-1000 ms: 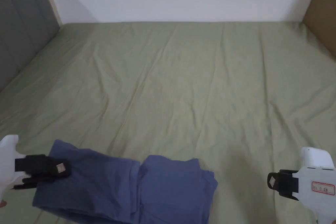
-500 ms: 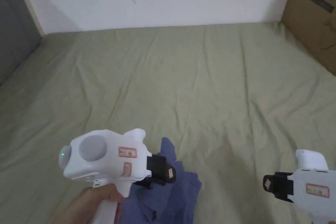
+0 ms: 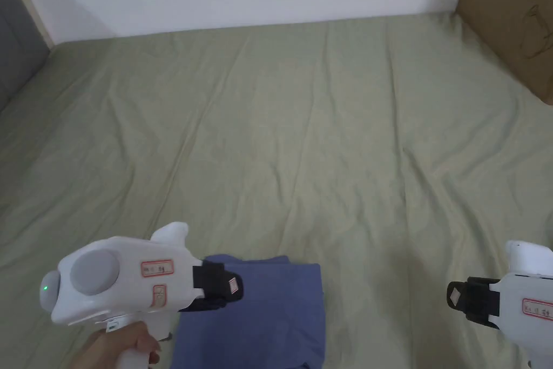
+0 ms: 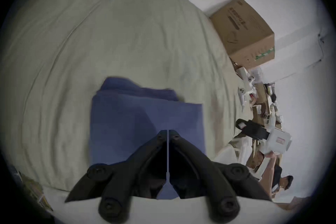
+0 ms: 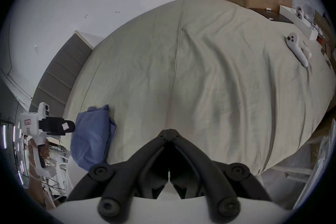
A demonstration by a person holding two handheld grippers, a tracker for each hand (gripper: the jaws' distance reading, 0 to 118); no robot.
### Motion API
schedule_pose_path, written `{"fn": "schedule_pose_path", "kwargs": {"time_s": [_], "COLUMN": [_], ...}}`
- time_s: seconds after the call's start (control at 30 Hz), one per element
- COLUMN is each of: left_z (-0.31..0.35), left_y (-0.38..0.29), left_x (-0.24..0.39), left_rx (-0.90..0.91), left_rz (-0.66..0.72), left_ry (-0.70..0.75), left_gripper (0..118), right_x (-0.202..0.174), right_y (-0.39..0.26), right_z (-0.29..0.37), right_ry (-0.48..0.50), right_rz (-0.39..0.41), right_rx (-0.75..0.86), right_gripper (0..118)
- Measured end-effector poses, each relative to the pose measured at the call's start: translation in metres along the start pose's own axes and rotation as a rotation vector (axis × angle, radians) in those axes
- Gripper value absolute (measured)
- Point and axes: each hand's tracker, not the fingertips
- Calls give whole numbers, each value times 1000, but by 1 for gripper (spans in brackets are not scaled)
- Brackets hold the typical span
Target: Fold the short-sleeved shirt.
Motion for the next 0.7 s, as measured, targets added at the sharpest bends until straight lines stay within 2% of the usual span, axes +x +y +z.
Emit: {"fn": "schedule_pose_path", "kwargs": {"time_s": [0.13, 0.2, 0.33, 0.5, 0.7], "left_z": [-13, -24, -63, -102, -115], "left_y": [-16, -25, -40, -60, -70], "left_x": [-6, 8, 44, 64, 76], "left_rx": [-50, -86, -182, -266, -285], "left_rz": [23, -40, -150, -153, -162], "left_ry": [-85, -112, -70, -142, -179], "left_gripper": [1, 0, 0, 0, 0], "right_x": [-4, -4, -5, -3, -7], "right_y": [-2, -2, -4, -7, -11], "right_z": [-7, -9, -9, -7, -4], "right_ry": [10, 17, 18, 21, 9], "right_rz": [9, 9, 9, 6, 31], "right_rx": [-11, -17, -21, -24, -38], "right_gripper": [0, 0, 0, 0, 0]}}
